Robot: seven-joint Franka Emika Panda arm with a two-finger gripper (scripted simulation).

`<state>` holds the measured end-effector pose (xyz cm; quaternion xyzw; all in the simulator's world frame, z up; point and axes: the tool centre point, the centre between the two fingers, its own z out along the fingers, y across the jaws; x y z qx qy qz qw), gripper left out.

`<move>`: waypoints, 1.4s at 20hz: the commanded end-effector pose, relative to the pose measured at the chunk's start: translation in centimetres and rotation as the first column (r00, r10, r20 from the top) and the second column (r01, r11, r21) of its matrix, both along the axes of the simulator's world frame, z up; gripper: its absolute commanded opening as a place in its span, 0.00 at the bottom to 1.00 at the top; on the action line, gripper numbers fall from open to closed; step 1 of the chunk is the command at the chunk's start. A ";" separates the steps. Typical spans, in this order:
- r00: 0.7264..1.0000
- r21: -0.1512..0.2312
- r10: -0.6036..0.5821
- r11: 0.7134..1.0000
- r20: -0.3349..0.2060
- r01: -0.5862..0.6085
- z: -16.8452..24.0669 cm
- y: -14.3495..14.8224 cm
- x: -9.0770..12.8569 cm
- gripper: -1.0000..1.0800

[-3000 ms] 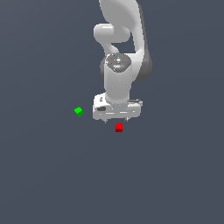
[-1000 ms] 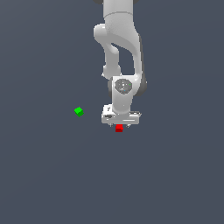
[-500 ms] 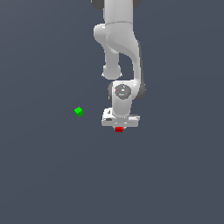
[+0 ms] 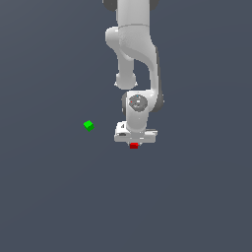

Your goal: Stack the red cube on top of the green cube.

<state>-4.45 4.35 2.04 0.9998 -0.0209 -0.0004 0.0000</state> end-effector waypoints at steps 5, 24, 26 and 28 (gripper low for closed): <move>1.000 0.000 0.000 1.000 0.001 0.000 1.0 0.0 0.0 0.00; 1.000 0.000 0.000 1.000 0.001 0.000 9.9 0.0 0.0 0.00; 1.000 0.000 0.000 1.000 0.002 0.000 9.8 0.0 0.0 0.00; 1.000 0.000 0.000 1.000 0.002 0.000 9.8 -0.1 -0.1 0.00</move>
